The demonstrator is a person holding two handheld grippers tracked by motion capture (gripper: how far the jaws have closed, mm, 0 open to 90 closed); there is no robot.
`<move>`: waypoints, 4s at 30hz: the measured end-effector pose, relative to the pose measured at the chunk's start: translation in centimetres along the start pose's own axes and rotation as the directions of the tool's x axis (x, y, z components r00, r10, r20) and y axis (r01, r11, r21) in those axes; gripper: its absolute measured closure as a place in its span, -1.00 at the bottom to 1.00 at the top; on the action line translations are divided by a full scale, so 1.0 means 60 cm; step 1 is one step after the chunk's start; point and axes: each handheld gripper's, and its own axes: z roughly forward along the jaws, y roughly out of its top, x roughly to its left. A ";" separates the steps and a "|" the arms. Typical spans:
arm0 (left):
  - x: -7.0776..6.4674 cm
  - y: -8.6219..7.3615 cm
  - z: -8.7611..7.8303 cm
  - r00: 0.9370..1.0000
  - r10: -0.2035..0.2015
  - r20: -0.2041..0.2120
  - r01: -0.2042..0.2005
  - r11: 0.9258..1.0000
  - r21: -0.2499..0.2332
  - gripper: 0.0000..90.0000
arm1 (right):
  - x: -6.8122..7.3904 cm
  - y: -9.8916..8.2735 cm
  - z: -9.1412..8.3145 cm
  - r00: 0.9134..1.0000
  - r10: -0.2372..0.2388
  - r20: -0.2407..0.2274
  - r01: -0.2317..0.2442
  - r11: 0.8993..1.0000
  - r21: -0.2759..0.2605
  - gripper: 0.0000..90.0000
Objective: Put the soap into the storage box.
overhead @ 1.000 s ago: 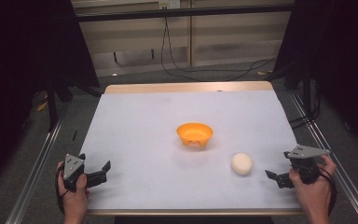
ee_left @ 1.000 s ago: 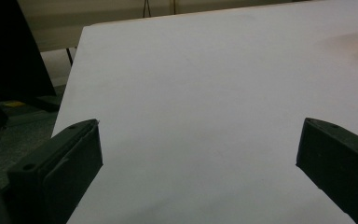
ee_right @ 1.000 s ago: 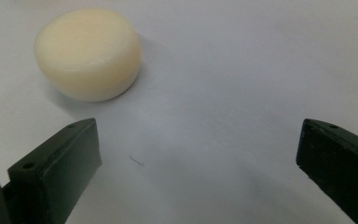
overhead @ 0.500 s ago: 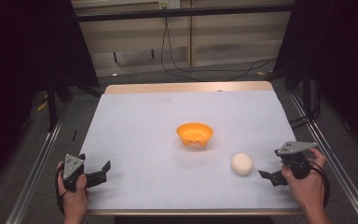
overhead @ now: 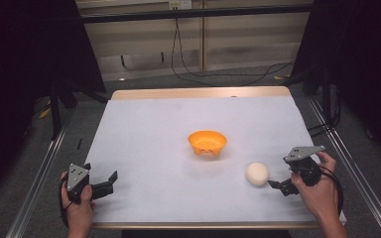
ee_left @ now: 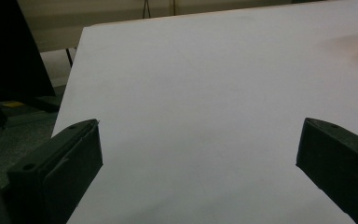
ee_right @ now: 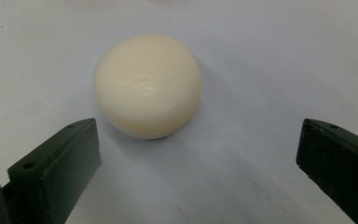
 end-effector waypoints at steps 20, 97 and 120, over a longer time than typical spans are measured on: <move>-0.001 0.000 0.000 1.000 0.000 -0.003 0.000 1.000 -0.004 -1.00 | 0.017 0.032 0.032 0.994 -0.070 -0.079 0.076 0.995 0.071 -1.00; 0.000 0.000 -0.001 1.000 0.004 -0.005 -0.004 1.000 0.002 -1.00 | 0.014 0.059 0.082 0.978 -0.102 -0.184 0.137 0.973 0.186 -0.48; 0.000 0.000 0.000 1.000 0.007 -0.003 -0.007 1.000 0.003 -1.00 | 0.010 0.080 0.068 0.978 -0.092 -0.189 0.122 0.980 0.157 -0.48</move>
